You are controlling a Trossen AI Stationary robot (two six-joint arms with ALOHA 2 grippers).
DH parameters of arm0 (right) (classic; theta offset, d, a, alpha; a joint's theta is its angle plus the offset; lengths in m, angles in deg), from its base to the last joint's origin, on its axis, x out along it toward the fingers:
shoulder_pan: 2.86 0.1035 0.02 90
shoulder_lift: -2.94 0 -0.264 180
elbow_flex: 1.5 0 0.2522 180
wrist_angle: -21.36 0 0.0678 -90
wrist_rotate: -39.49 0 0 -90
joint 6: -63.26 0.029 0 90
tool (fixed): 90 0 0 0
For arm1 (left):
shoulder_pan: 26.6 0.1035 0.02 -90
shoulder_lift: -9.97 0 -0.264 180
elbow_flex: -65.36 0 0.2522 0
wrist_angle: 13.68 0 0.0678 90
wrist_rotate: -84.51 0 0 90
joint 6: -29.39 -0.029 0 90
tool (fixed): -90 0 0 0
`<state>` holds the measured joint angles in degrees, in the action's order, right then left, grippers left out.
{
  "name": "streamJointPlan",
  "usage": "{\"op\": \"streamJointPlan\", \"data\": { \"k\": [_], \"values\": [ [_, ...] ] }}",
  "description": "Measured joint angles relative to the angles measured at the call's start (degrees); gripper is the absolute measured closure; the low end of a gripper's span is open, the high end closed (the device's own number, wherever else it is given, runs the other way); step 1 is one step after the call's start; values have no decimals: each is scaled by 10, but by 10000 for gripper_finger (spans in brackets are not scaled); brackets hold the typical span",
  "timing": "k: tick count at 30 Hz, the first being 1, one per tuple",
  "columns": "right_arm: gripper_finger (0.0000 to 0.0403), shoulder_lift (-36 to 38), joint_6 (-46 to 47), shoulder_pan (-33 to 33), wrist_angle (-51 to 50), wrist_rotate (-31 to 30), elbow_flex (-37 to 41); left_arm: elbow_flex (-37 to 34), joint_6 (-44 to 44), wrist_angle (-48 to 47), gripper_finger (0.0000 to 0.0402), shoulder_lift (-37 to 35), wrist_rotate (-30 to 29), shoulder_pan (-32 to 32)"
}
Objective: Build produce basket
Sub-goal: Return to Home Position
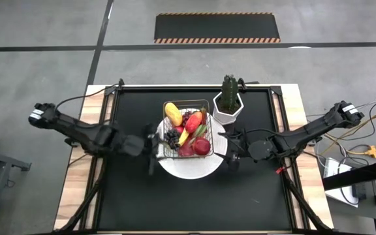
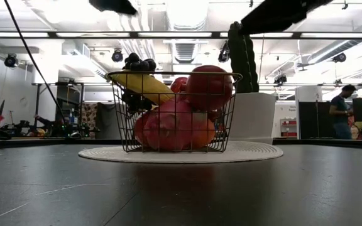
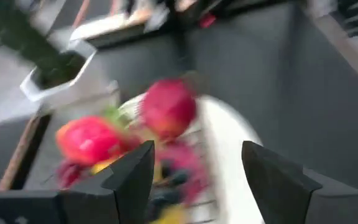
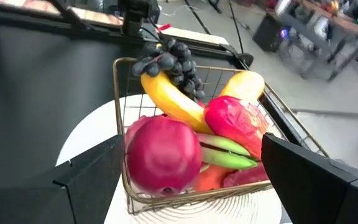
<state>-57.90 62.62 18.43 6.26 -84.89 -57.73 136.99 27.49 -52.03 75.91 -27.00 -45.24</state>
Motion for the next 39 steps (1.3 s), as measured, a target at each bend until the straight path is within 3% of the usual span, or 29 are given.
{"op": "streamJointPlan", "data": {
  "k": [3,7,9,13,17,20,27,31,39],
  "values": [
    [44,0,-57,1,83,18,44,-40,-32,85,178,-26,1,-58],
    [44,0,-150,-15,275,139,130,-155,-132,267,178,-65,1,-101],
    [44,0,-175,-39,368,190,167,-211,-165,340,181,-93,1,-97],
    [54,10,-225,-106,458,198,200,-300,-239,437,207,-168,0,-38],
    [69,50,-245,-170,456,198,221,-339,-234,388,253,-281,3,38],
    [75,97,-246,-193,457,205,254,-355,-207,293,294,-378,39,66],
    [76,230,-212,-206,457,239,340,-433,-155,255,379,-560,64,70],
    [76,305,-213,-206,458,239,371,-489,-154,245,399,-653,63,70],
    [76,435,-218,-209,424,202,418,-522,-148,266,396,-594,63,70]
  ]
}}
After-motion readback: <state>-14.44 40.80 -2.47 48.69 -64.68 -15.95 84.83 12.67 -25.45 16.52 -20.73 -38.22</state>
